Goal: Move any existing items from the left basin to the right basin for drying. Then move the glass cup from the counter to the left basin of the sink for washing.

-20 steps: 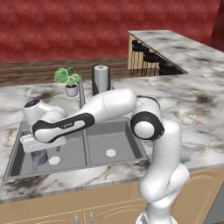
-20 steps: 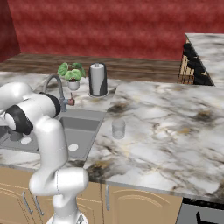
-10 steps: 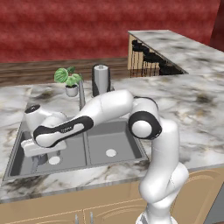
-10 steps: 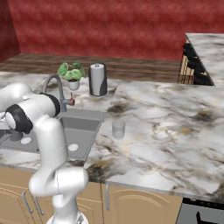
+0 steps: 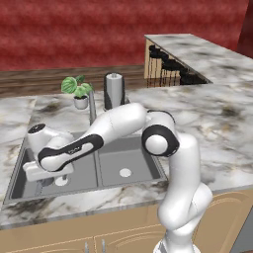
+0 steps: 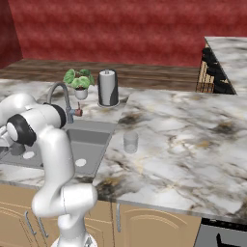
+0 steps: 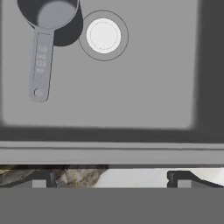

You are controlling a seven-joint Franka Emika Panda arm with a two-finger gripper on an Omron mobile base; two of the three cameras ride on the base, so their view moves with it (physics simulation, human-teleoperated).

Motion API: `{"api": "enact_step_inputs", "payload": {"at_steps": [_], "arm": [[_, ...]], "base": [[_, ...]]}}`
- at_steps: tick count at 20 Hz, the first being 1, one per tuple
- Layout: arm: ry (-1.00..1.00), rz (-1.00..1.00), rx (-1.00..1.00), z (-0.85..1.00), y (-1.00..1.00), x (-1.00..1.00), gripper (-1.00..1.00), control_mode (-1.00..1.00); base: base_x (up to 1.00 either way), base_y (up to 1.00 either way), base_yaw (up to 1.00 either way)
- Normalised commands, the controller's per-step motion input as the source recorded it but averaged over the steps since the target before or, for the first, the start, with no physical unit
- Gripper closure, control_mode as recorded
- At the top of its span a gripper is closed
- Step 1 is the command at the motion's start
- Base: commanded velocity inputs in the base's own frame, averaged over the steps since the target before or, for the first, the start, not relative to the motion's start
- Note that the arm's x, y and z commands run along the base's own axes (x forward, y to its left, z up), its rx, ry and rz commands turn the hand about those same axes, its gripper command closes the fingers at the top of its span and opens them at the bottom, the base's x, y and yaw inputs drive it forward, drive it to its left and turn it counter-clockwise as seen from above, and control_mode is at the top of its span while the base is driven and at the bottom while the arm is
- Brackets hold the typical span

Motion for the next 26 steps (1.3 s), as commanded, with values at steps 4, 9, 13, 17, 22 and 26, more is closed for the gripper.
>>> {"api": "enact_step_inputs", "payload": {"at_steps": [4, 9, 13, 17, 22, 26], "arm": [[0.00, -0.04, 0.00, -0.15, 0.13, 0.00, -1.00, -1.00], [0.00, -0.04, 0.00, -0.13, 0.07, 0.00, -1.00, -1.00], [0.00, -0.05, 0.00, -0.11, 0.02, 0.08, -1.00, -1.00], [0.00, -0.05, 0.00, -0.05, 0.05, 0.14, -1.00, -1.00], [0.00, -0.05, 0.00, -0.06, 0.08, 0.13, -1.00, -1.00], [0.00, -0.04, 0.00, -0.07, 0.11, 0.08, -1.00, -1.00]], "base": [[0.00, 0.00, 0.00], [0.00, 0.00, 0.00], [0.00, 0.00, 0.00], [0.00, 0.00, 0.00], [0.00, 0.00, 0.00], [0.00, 0.00, 0.00]]}}
